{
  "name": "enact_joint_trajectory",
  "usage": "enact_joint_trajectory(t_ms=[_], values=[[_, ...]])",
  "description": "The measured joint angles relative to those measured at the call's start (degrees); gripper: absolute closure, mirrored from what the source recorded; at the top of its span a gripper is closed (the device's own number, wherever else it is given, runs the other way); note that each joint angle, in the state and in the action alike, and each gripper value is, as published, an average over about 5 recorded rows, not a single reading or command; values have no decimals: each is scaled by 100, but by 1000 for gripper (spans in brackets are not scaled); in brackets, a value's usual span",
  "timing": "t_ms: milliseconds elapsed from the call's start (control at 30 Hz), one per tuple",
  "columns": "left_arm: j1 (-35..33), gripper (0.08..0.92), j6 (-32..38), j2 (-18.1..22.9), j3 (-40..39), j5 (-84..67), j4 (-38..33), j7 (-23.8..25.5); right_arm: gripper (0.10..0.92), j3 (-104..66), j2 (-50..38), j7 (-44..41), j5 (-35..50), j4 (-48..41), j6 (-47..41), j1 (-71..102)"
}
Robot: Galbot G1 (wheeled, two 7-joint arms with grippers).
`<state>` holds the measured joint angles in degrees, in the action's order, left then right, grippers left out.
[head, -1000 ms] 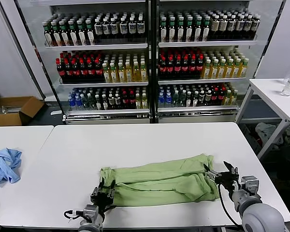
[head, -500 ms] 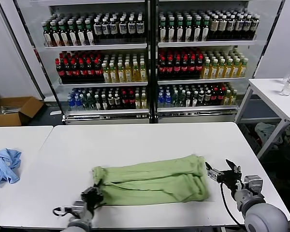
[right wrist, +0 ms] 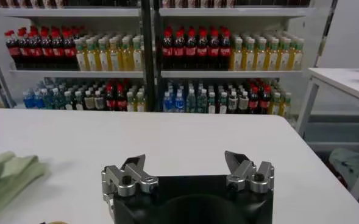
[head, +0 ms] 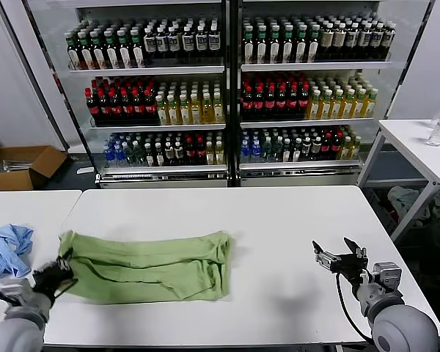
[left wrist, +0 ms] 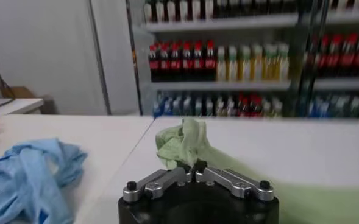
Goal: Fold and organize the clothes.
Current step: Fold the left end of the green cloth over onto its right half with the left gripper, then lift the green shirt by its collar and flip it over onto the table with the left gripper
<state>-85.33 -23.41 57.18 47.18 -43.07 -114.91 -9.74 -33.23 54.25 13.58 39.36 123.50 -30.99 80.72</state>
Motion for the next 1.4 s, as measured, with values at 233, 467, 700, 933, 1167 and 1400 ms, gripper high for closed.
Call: enact_joint_trajectory(t_ms=[233,467,700,933,1167,1400], values=[[112,907,-67,447,-446,-1456,-590,-27,203,-4,-4,-14,-19,-55,10,21],[420,907,-86,1130,-1488,-2101,-717,-75,203,-27,-33,-43,-15,-140,38,-6],[948,856,-28,1493,-2404,-1916,-336,-123,203,-17,-43,-49,-9,-200,41,-38],[1276,654,59,1580,-2902,-1004,-117,-76,203,-15,-80,-50,9,-220,41,-76],[1142,454,58,1474,-2849,-514,-485,-65,203,26,-63,-54,7,-258,37,-122],[871,256,35,1252,-2359,368,-280,-210,203,118,-2,-57,-42,-321,35,-200]])
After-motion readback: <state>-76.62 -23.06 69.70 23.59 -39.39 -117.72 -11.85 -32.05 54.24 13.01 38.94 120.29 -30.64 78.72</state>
